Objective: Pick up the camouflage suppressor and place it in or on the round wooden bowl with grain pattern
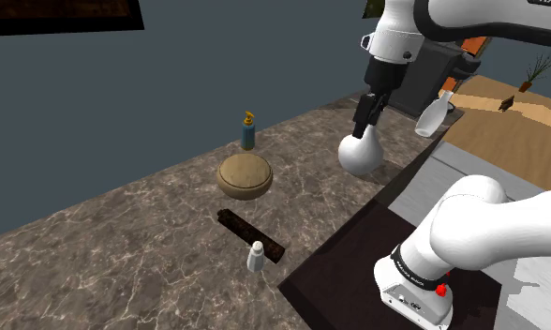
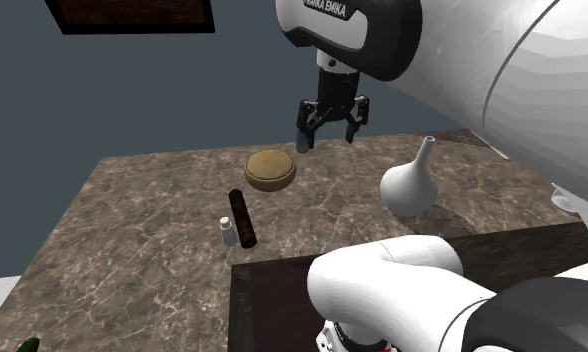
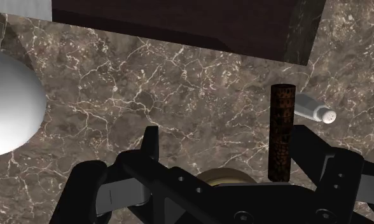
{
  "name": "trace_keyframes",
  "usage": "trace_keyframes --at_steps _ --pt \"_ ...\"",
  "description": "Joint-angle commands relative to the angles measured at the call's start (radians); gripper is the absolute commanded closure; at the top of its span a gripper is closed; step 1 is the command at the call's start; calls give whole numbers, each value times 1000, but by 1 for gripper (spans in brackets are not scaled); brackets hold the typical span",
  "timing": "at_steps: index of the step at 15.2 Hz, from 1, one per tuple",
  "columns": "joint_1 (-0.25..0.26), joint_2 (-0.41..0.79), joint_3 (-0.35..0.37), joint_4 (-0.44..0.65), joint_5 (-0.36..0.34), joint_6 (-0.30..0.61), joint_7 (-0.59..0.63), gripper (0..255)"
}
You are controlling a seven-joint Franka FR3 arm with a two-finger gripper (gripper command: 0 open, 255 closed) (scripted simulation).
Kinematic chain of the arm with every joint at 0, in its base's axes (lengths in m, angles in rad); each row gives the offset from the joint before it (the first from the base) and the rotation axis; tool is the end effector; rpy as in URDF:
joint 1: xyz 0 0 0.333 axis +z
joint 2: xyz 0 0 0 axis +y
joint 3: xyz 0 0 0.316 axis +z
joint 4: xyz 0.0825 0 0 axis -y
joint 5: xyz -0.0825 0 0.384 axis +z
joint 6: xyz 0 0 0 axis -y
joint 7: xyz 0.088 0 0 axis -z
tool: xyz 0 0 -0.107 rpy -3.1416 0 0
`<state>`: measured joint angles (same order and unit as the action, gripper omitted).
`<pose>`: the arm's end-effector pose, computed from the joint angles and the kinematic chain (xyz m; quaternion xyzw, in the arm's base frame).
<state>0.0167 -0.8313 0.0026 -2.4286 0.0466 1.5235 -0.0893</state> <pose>0.2879 0.0109 0.5661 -0.9976 -0.0540 0.0361 0.0236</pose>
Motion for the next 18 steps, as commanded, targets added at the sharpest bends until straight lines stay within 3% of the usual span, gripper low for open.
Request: trace_keyframes --at_steps 1,10,18 --pt "0 0 0 0 0 0 0 0" --pt "55 86 153 -178 95 303 134 0" --pt "90 298 302 -235 148 606 259 0"
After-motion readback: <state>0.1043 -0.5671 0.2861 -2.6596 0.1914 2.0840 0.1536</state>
